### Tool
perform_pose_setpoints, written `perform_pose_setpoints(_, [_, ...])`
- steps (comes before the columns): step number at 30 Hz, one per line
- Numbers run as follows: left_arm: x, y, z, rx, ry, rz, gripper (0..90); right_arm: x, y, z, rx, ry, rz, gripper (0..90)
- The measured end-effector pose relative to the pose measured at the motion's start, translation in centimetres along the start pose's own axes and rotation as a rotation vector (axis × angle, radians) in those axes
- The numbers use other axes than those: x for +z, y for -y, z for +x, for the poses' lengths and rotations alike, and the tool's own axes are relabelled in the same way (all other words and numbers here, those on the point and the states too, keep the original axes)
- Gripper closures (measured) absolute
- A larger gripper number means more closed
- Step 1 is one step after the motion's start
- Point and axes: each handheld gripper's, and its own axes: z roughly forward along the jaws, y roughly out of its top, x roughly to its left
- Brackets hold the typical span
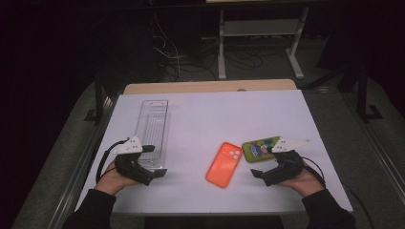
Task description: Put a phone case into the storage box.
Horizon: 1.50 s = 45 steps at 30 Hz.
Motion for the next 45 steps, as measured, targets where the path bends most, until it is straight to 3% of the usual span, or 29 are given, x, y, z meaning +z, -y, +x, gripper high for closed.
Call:
perform_pose_setpoints(9, [-0.1,0.0,-0.1,-0.004,-0.002,-0.006,0.0,0.1,-0.2,-0.1,0.01,0.007,0.022,0.0])
perform_pose_setpoints(19, [-0.3,0.1,0.0,-0.015,-0.01,-0.011,0.0,1.3,-1.3,-0.5,0.012,0.013,0.086,13.5])
perform_pose_setpoints(21, [-0.3,0.1,0.1,-0.013,-0.009,-0.005,0.0,1.9,-2.0,-0.6,0.042,0.015,0.097,20.6])
perform_pose_setpoints(23, [-0.3,0.1,0.1,-0.014,-0.007,-0.004,0.0,2.1,-2.1,-0.7,0.041,0.016,0.098,23.5])
perform_pose_setpoints(24, [-0.3,0.1,0.1,-0.014,-0.007,-0.002,0.0,2.6,-2.6,-0.8,0.049,0.016,0.1,29.7])
perform_pose_setpoints(29, [-0.2,0.0,0.0,-0.022,-0.008,-0.022,0.0,3.6,-3.6,-1.0,0.045,0.024,0.106,45.7])
perform_pose_setpoints(30, [-0.2,0.0,0.0,-0.022,-0.008,-0.022,0.0,3.6,-3.6,-1.0,0.045,0.024,0.106,45.7])
perform_pose_setpoints(31, [-0.2,0.0,0.0,-0.025,-0.007,-0.018,0.0,4.0,-3.8,-1.2,0.051,0.02,0.113,52.5])
perform_pose_setpoints(35, [-0.2,-0.1,0.0,-0.012,-0.008,-0.008,0.0,4.7,-4.0,-1.6,0.066,0.019,0.131,63.9])
perform_pose_setpoints(40, [-0.3,-0.1,0.0,0.0,-0.012,-0.01,0.0,5.4,-4.1,-2.0,0.063,0.008,0.156,75.8])
perform_pose_setpoints(41, [-0.3,-0.1,0.0,0.003,-0.013,-0.004,0.0,5.7,-4.1,-2.0,0.05,0.003,0.167,81.8])
perform_pose_setpoints(45, [-0.3,-0.1,-0.1,0.005,-0.008,-0.007,0.0,6.1,-4.1,-1.6,0.036,-0.006,0.2,88.0])
